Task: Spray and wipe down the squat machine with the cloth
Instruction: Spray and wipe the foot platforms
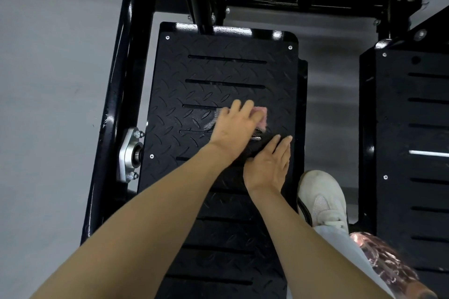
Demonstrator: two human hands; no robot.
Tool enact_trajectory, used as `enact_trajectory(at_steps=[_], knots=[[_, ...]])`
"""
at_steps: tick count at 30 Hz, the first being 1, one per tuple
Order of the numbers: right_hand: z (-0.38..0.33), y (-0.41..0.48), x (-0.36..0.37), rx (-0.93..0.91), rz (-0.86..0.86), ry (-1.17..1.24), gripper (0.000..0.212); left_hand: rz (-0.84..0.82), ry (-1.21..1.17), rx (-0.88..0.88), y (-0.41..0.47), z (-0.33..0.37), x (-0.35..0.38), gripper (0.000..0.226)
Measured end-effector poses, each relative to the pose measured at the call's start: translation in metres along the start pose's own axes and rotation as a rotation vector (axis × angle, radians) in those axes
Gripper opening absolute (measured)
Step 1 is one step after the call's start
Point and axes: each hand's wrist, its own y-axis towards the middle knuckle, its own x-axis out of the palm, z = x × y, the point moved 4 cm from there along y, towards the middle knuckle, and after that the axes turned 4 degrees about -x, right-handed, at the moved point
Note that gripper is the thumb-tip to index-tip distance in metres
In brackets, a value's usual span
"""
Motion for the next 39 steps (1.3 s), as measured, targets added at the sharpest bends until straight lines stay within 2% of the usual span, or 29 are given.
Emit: enact_trajectory(at_steps=[2,5,9,12,15,19,22,26,27,31,33,35,39], knots=[[0.002,-0.001,-0.001,0.001,0.01,0.003,0.081,-0.002,0.008,-0.1,-0.004,-0.012,0.0,0.062],[0.003,-0.001,0.0,0.008,0.03,0.012,0.081,0.017,-0.044,-0.159,-0.002,0.001,-0.008,0.049],[0.0,-0.002,0.002,0.006,0.04,-0.003,0.08,0.038,-0.08,-0.049,-0.002,0.02,-0.005,0.055],[-0.006,-0.003,0.004,0.003,0.035,0.004,0.08,0.065,-0.028,0.004,-0.004,0.002,-0.001,0.061],[-0.015,-0.004,0.005,-0.023,0.041,0.005,0.079,0.025,0.036,0.01,-0.009,-0.026,0.002,0.069],[-0.022,-0.004,0.007,-0.051,0.033,0.012,0.078,-0.005,0.043,-0.142,-0.03,-0.083,0.007,0.072],[-0.022,-0.006,0.009,-0.057,0.028,0.009,0.078,0.064,-0.005,-0.322,-0.054,-0.125,0.013,0.07],[-0.02,-0.008,0.013,-0.064,0.028,-0.019,0.078,0.093,-0.077,-0.514,-0.056,-0.111,0.013,0.056],[-0.02,-0.008,0.013,-0.063,0.032,-0.022,0.078,0.095,-0.094,-0.499,-0.053,-0.102,0.012,0.053],[-0.024,-0.009,0.013,-0.066,0.041,-0.018,0.077,0.063,-0.029,-0.207,-0.047,-0.09,0.015,0.064],[-0.026,-0.01,0.014,-0.072,0.041,-0.019,0.077,0.055,0.002,-0.243,-0.048,-0.113,0.016,0.071],[-0.027,-0.01,0.015,-0.071,0.038,-0.018,0.077,0.058,-0.035,-0.354,-0.052,-0.133,0.016,0.074],[-0.025,-0.01,0.014,-0.063,0.044,-0.009,0.078,0.068,-0.107,-0.453,-0.062,-0.129,0.02,0.071]])
